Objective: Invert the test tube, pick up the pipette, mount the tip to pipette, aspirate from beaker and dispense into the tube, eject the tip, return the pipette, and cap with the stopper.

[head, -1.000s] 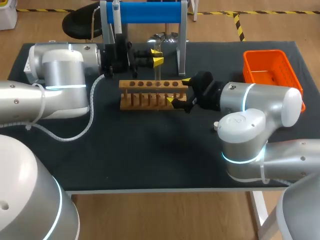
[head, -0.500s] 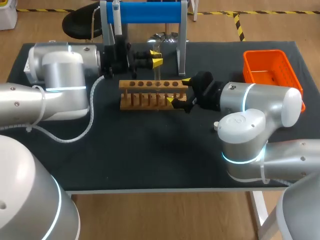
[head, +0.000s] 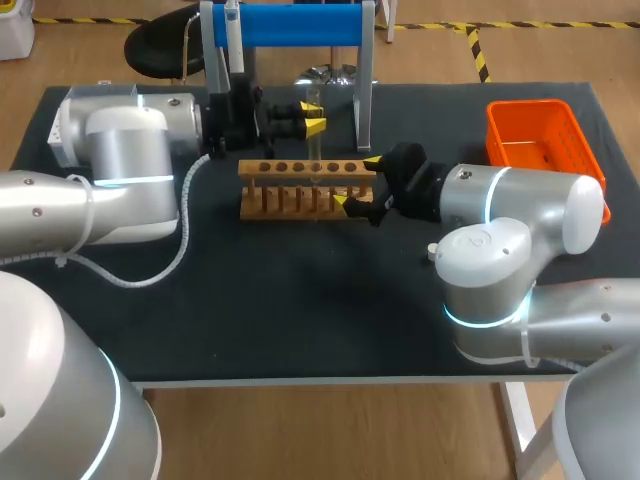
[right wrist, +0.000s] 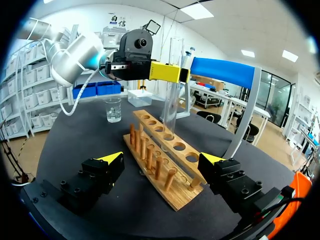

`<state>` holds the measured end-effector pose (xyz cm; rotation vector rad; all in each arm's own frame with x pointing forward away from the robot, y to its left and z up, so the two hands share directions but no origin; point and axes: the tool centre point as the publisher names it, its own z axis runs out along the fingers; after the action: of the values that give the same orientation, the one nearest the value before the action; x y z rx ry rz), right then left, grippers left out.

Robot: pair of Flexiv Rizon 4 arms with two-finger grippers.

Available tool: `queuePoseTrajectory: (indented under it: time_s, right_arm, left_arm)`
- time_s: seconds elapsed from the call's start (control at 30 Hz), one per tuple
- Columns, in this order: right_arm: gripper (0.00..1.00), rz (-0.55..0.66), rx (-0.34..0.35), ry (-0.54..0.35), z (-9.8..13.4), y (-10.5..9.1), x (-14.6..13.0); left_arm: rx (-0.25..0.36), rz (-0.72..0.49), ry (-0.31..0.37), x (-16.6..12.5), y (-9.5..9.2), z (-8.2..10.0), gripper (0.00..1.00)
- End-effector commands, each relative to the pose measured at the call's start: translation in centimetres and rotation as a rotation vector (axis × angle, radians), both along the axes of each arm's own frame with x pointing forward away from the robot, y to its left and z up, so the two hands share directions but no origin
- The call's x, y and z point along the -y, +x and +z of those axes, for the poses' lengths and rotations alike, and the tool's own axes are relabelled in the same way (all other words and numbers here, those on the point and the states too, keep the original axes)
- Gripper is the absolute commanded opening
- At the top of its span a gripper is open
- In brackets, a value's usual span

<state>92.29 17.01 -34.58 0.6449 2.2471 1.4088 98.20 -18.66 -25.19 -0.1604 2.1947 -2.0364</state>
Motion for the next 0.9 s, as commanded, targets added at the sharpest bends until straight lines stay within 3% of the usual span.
queuePoseTrajectory:
  time_s: [0.03, 0.9]
  right_arm:
    - [1.00, 0.002, 0.000, 0.002, -0.03, -0.01, 0.10]
    - [1.00, 0.002, 0.000, 0.002, -0.03, -0.01, 0.10]
  left_arm:
    - [0.001, -0.005, -0.003, 0.16, 0.31, -0.27, 0.00]
    - [-0.003, -0.021, -0.014, 0.08, 0.66, -1.10, 0.00]
